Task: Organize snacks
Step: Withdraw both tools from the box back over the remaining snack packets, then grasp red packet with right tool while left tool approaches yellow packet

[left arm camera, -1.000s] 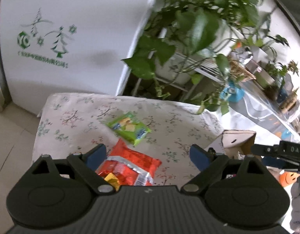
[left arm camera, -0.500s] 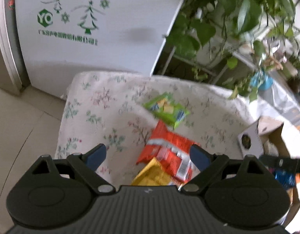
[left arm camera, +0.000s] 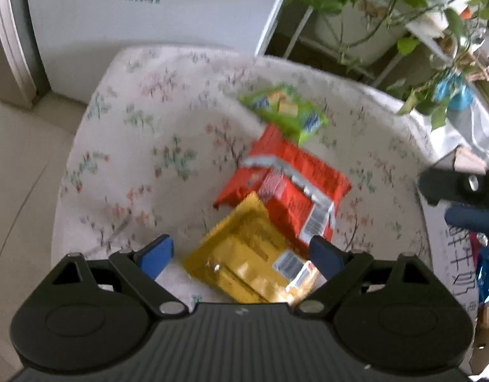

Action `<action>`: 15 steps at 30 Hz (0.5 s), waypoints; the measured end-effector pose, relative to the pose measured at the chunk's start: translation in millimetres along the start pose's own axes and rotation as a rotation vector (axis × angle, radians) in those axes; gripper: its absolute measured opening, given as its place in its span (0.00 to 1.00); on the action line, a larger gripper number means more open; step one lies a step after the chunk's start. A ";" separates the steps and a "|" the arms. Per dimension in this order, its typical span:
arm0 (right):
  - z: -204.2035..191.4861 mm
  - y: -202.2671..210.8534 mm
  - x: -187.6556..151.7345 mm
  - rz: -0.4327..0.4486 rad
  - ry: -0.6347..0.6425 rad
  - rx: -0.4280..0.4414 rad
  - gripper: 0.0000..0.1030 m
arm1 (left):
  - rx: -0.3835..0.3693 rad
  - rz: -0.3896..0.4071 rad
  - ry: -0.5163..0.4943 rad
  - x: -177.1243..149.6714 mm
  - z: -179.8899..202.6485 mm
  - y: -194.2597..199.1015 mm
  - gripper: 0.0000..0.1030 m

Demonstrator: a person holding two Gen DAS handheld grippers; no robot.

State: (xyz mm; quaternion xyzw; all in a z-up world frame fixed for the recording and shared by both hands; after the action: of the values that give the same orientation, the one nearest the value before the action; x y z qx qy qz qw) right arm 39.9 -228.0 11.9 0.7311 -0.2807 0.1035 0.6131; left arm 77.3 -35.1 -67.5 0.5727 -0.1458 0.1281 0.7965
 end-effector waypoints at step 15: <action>-26.7 -45.0 6.8 -0.022 0.121 0.040 0.82 | 0.094 -0.037 -0.070 -2.1 -42.6 19.9 0.90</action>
State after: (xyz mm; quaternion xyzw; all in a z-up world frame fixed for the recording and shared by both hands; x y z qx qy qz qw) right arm 74.7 -200.3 -16.5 0.7389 -0.2328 0.1462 0.6152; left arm 71.6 11.5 -63.7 0.6164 -0.1565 0.1000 0.7653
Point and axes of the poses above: each gripper's, at about its wrist camera, not at the fingertips, and y roughly against the way its jaws point, z to its right, x to its top, the point moved 5 cm from there along -y, roughly the way its jaws point, and after that the axes turned 9 degrees about y, right-handed, at the moved point
